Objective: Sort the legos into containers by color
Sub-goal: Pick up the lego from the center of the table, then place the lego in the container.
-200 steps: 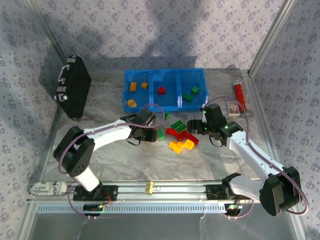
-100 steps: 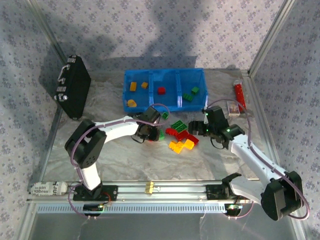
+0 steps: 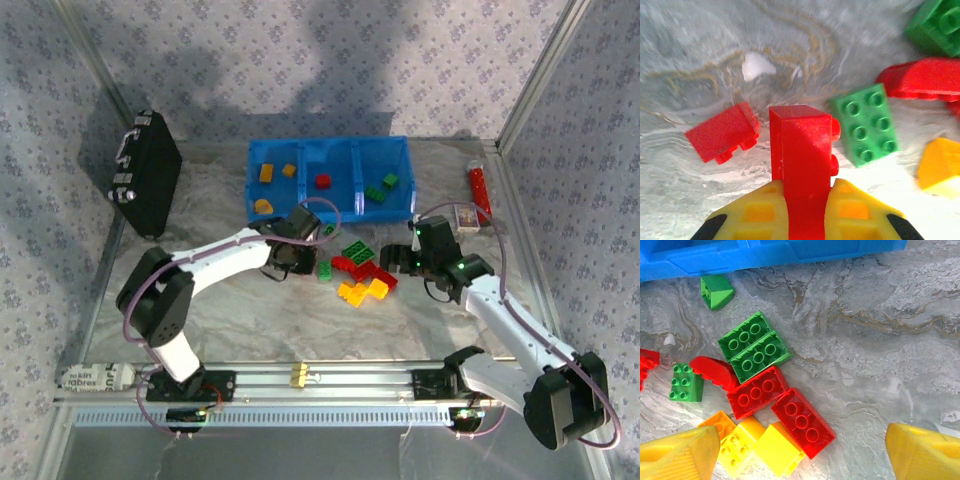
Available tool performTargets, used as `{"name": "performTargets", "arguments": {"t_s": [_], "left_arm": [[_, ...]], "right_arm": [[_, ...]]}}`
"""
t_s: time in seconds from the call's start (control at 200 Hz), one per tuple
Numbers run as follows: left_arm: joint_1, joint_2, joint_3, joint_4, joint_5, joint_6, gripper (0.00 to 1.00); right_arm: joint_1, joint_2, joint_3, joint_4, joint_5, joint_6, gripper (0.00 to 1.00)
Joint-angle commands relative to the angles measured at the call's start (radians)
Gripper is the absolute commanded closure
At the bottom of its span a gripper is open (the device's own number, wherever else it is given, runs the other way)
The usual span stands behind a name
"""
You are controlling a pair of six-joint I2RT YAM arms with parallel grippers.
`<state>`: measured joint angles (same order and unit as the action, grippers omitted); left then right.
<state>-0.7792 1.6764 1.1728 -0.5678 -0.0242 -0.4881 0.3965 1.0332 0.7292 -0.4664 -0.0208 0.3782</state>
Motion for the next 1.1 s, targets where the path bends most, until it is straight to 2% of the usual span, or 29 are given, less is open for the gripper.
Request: {"name": "performTargets", "arguments": {"t_s": [0.0, 0.25, 0.36, 0.55, 0.6, 0.63, 0.655, 0.685, 0.72, 0.765, 0.83, 0.89, 0.944, 1.034, 1.094], "left_arm": [[-0.006, -0.066, 0.101, -0.047, -0.031, 0.039, 0.89], [0.036, 0.000, 0.329, -0.084, -0.010, 0.118, 0.88], [0.073, 0.096, 0.514, -0.142, 0.022, 0.160, 0.88], [0.123, 0.369, 0.948, -0.293, 0.029, 0.224, 0.86], [0.142, 0.459, 1.091, -0.365, 0.035, 0.224, 0.77], [0.151, 0.512, 1.179, -0.418, 0.031, 0.221, 0.64], [0.157, 0.553, 1.260, -0.466, 0.031, 0.220, 0.49], [0.157, 0.595, 1.348, -0.528, 0.025, 0.224, 0.38], [0.152, 0.632, 1.427, -0.589, 0.009, 0.230, 0.33], [0.139, 0.651, 1.474, -0.632, -0.021, 0.240, 0.31], [0.119, 0.636, 1.446, -0.648, -0.054, 0.251, 0.30], [0.101, 0.580, 1.329, -0.604, -0.073, 0.258, 0.30], [0.096, 0.478, 1.136, -0.490, -0.067, 0.253, 0.30], [0.117, 0.267, 0.723, -0.217, 0.008, 0.217, 0.30], [0.134, 0.156, 0.545, -0.102, 0.033, 0.179, 0.28]], "right_arm": [[-0.008, -0.026, -0.020, -0.008, -0.013, 0.021, 0.12], [-0.008, -0.058, -0.037, -0.018, -0.025, 0.035, 0.12], [-0.008, -0.076, -0.039, -0.026, -0.025, 0.040, 0.12], [-0.006, -0.103, -0.042, -0.050, -0.029, 0.049, 0.12], [-0.007, -0.111, -0.041, -0.055, -0.030, 0.052, 0.13], [-0.005, -0.116, -0.040, -0.060, -0.031, 0.053, 0.13], [-0.004, -0.121, -0.038, -0.067, -0.030, 0.053, 0.12], [-0.004, -0.127, -0.036, -0.074, -0.030, 0.053, 0.12], [-0.005, -0.136, -0.033, -0.083, -0.026, 0.053, 0.13], [-0.005, -0.151, -0.037, -0.090, -0.020, 0.051, 0.12], [-0.006, -0.166, -0.047, -0.091, -0.013, 0.051, 0.12], [-0.008, -0.171, -0.060, -0.085, -0.016, 0.053, 0.12], [-0.008, -0.168, -0.065, -0.080, -0.022, 0.054, 0.12], [-0.007, -0.166, -0.069, -0.075, -0.030, 0.055, 0.12], [-0.007, -0.165, -0.073, -0.073, -0.029, 0.054, 0.12]]}}
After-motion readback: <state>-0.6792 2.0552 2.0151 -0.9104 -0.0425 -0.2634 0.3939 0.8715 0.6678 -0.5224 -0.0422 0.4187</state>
